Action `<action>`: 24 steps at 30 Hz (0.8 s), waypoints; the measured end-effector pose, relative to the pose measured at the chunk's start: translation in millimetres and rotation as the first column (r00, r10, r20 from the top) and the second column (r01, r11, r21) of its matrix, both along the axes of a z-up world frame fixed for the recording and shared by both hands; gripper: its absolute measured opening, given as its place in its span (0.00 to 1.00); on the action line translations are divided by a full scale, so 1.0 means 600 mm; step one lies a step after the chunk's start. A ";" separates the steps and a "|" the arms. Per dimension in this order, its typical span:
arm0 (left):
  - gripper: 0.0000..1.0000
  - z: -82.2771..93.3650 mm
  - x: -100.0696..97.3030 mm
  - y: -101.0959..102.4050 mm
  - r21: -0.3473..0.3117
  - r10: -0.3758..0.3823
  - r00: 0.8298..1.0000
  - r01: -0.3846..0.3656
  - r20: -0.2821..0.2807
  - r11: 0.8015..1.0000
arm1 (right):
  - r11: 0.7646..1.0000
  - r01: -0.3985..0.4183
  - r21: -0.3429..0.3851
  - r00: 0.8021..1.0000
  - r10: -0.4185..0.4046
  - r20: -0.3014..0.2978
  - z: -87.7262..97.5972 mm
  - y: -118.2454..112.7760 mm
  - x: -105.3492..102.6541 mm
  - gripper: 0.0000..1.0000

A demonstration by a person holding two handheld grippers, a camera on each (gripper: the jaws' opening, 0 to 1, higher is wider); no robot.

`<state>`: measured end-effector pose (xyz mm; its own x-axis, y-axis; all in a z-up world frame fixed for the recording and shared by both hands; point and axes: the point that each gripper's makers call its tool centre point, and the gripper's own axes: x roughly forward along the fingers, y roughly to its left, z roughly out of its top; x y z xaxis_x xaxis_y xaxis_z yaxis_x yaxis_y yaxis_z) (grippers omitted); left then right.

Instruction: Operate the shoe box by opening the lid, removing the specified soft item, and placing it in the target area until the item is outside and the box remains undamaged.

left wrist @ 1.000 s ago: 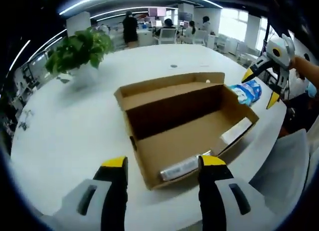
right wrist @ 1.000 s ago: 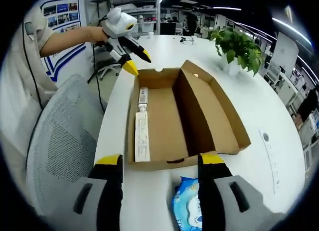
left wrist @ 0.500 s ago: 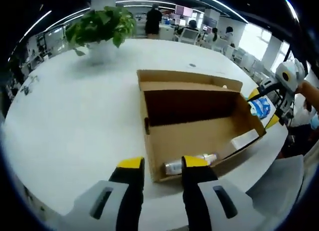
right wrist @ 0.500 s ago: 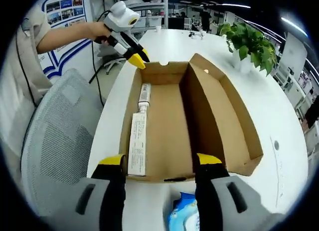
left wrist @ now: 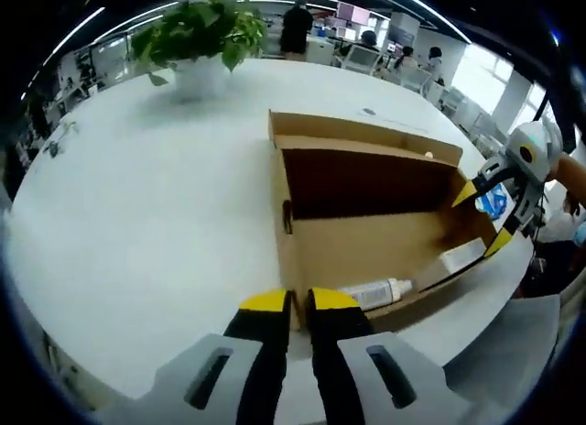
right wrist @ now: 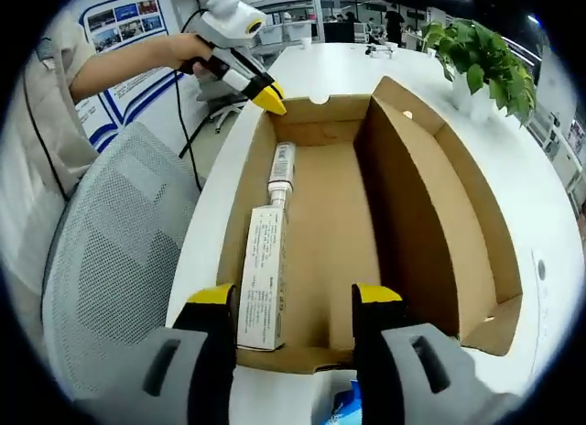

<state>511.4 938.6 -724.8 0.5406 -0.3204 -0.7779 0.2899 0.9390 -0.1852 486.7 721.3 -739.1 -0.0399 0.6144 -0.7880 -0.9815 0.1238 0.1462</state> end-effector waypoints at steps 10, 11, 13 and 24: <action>0.05 -0.002 -0.001 -0.001 0.002 -0.010 1.000 0.010 -0.009 1.000 | 0.999 -0.036 -0.013 0.999 0.036 -0.012 -0.006 0.003 -0.015 0.34; 0.05 -0.002 -0.001 -0.001 0.002 -0.010 1.000 0.010 -0.009 1.000 | 0.999 -0.041 -0.013 0.999 0.041 -0.016 -0.006 0.003 -0.017 0.33; 0.05 -0.002 -0.001 -0.001 0.002 -0.009 1.000 0.009 -0.009 1.000 | 0.999 -0.042 -0.019 0.999 0.041 -0.025 -0.007 0.004 -0.022 0.28; 0.05 -0.001 -0.003 -0.001 0.006 -0.014 1.000 0.014 -0.016 1.000 | 0.997 -0.052 -0.054 0.998 0.050 -0.044 -0.012 0.004 -0.035 0.15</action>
<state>509.9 937.7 -725.4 0.5240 -0.3226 -0.7883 0.3000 0.9361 -0.1837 465.6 723.5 -746.2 -0.1042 0.5664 -0.8175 -0.9797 0.0830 0.1824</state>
